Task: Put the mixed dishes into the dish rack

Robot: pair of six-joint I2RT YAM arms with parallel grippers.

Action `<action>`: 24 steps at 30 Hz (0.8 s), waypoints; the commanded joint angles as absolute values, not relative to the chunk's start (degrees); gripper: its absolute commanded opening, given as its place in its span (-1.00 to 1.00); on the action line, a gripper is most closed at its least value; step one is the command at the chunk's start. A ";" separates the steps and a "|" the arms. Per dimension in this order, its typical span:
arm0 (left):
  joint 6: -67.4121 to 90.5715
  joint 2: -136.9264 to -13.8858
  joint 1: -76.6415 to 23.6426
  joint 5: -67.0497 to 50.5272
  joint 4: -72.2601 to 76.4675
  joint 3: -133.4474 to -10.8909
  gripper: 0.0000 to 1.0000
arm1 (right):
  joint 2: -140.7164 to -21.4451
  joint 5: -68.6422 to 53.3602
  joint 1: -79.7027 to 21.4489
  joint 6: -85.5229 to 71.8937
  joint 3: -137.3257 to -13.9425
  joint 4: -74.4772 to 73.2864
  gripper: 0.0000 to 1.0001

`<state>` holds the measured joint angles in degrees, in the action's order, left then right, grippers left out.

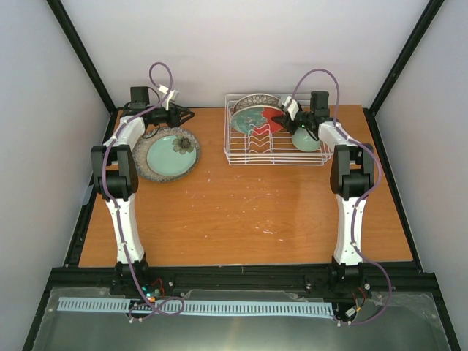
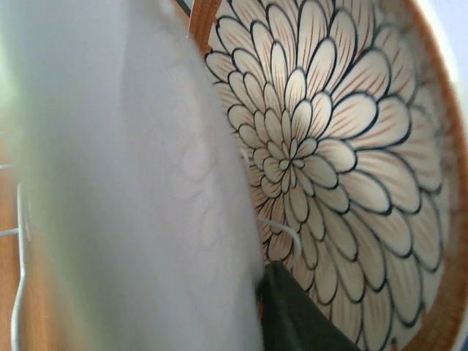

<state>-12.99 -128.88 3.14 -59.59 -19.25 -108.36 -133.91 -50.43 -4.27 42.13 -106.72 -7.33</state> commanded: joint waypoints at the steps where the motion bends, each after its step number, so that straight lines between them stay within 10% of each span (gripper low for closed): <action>1: -13.19 -129.02 3.52 -60.34 -18.57 -108.52 -0.24 | -133.30 -50.21 -4.92 39.76 -108.70 -3.77 -0.45; 24: -15.87 -126.77 6.35 -57.24 -24.44 -109.48 -0.22 | -127.14 -49.43 -4.92 35.06 -105.07 -8.75 0.11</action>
<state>-13.37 -128.86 4.27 -58.72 -20.71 -108.14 -132.31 -48.69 -4.71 37.06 -106.37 -7.38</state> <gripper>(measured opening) 0.387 0.536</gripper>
